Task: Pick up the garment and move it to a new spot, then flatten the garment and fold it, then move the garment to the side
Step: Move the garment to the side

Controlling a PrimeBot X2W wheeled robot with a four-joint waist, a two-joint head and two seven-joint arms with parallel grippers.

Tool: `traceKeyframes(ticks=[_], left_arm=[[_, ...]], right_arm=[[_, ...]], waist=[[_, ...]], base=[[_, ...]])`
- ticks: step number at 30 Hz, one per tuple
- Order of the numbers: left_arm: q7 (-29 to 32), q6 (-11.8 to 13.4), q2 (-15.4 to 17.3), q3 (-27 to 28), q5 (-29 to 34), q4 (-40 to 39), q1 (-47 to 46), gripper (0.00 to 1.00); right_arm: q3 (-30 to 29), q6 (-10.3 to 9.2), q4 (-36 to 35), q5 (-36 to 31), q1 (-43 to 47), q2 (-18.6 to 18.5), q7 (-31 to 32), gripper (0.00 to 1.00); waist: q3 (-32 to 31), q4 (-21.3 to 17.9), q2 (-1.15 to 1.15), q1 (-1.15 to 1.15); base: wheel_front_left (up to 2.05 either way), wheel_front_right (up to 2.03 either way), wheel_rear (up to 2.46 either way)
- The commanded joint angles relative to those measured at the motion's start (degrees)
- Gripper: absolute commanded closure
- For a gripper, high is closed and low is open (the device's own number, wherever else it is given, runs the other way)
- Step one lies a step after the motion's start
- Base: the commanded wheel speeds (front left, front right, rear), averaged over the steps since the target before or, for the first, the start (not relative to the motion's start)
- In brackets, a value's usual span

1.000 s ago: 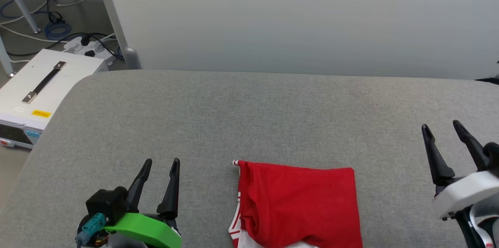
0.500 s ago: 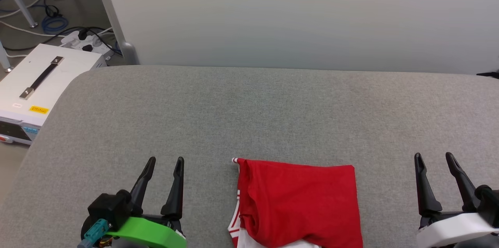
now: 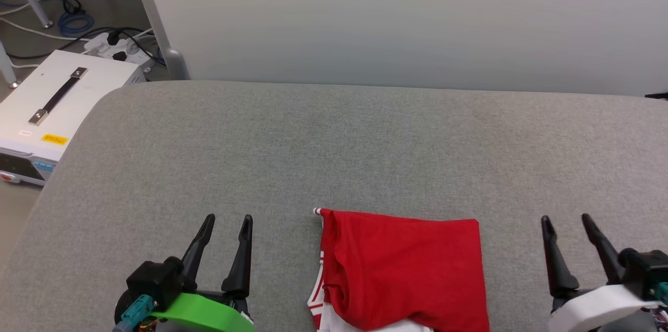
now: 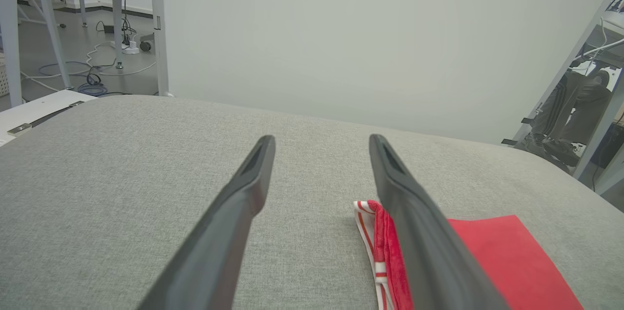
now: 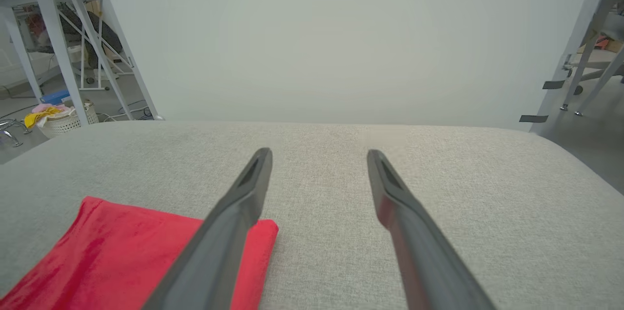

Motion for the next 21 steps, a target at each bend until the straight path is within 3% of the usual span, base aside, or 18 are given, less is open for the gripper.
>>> traceKeyframes(ticks=[1, 6, 12, 16, 21], left_arm=[[-0.34, -0.19, -0.33, -0.15, 0.58, 0.22, -0.08, 0.00], [-0.34, -0.21, -0.10, -1.07, 0.28, 0.42, -1.00, 0.00], [-0.34, -0.22, 0.36, -2.51, 0.01, 1.09, -2.35, 0.00], [-0.34, -0.22, 0.54, -3.16, -0.15, 1.50, -3.21, 0.00], [-0.34, -0.22, 0.73, -3.73, -0.28, 1.83, -4.31, 0.00]], right_arm=[[1.41, -0.04, 0.41, 0.64, -0.64, -0.61, 2.70, 0.00], [5.19, -0.04, 1.07, 2.52, -2.35, -2.51, 16.43, 0.00], [6.25, -0.04, 2.89, 4.55, -5.18, -2.05, 33.23, 0.00], [4.58, -0.04, 5.04, 4.47, -6.78, -0.08, 40.63, 0.00], [2.99, -0.04, 7.93, 4.56, -8.62, 2.11, 44.74, 0.00]], waist=[[0.48, 0.42, 0.00, 0.00], [2.00, 1.49, 0.00, 0.00], [4.07, 3.16, 0.00, 0.00], [5.27, 4.35, 0.00, 0.00], [6.53, 5.48, 0.00, 0.00]], base=[[0.00, 0.00, 0.00], [0.00, 0.00, 0.00], [0.00, 0.00, 0.00], [0.00, 0.00, 0.00], [0.00, 0.00, 0.00]])
